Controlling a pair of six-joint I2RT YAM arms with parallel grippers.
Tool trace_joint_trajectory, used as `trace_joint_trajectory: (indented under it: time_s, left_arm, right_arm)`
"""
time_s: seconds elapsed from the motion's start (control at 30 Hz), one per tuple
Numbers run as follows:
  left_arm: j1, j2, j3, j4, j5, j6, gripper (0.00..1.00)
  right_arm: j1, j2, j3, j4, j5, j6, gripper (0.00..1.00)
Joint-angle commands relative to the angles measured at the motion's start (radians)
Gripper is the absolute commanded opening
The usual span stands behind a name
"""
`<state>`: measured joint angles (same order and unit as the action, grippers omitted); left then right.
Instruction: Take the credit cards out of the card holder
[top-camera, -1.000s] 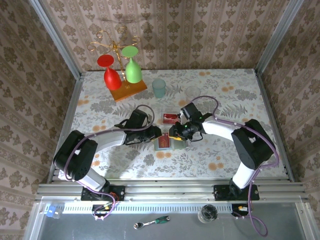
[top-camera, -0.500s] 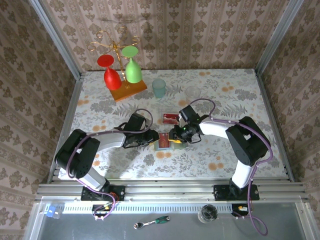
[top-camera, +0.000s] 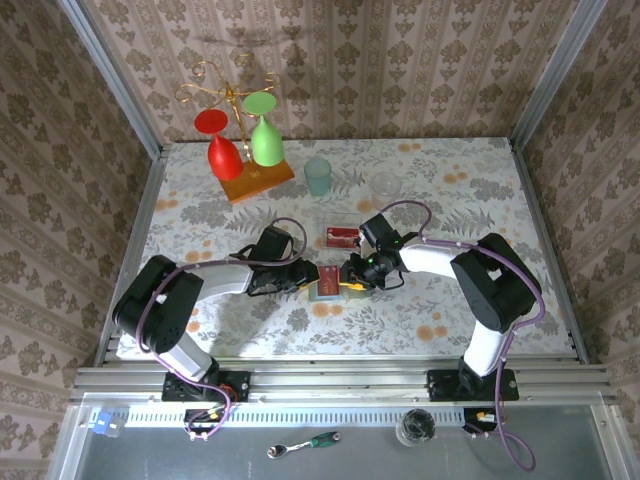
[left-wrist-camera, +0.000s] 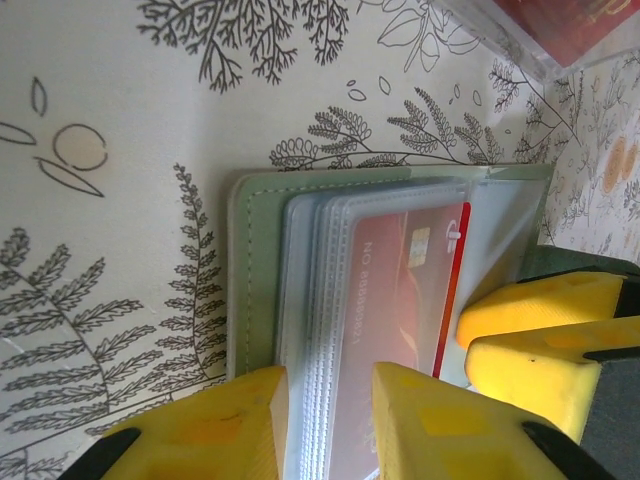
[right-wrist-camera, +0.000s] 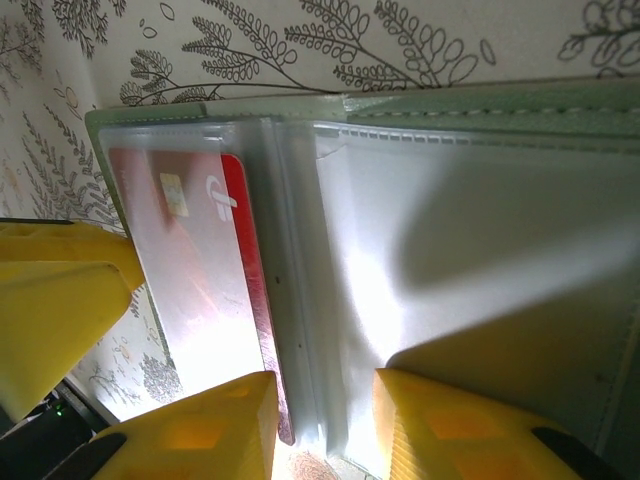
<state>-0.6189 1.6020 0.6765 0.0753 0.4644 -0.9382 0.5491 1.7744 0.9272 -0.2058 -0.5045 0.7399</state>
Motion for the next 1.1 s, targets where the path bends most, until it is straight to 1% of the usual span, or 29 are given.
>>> trace_joint_trajectory:
  time_s: [0.0,0.2,0.47,0.73,0.9,1.07]
  left_arm:
    - [0.007,0.018,0.027,0.008,0.017,0.013,0.28]
    - [0.008,0.02,0.036,-0.004,0.018,0.02,0.24]
    - [0.008,-0.016,0.063,-0.091,-0.018,0.061,0.18]
    - [0.005,0.023,0.066,-0.035,0.024,0.043,0.07]
    - [0.005,0.032,0.055,-0.045,0.015,0.047,0.03]
    - [0.007,0.035,0.043,-0.062,0.002,0.055,0.01]
  right_arm:
    - [0.014,-0.023,-0.019,-0.023,0.02,0.015,0.34]
    - [0.02,-0.043,-0.01,-0.029,0.027,0.021,0.34]
    - [0.02,-0.071,0.027,-0.026,0.03,0.018,0.34]
    - [0.02,-0.015,0.063,0.029,-0.019,0.033,0.33]
    - [0.02,0.017,0.071,0.069,-0.045,0.047,0.32]
    - [0.02,0.044,0.08,0.09,-0.064,0.051,0.32]
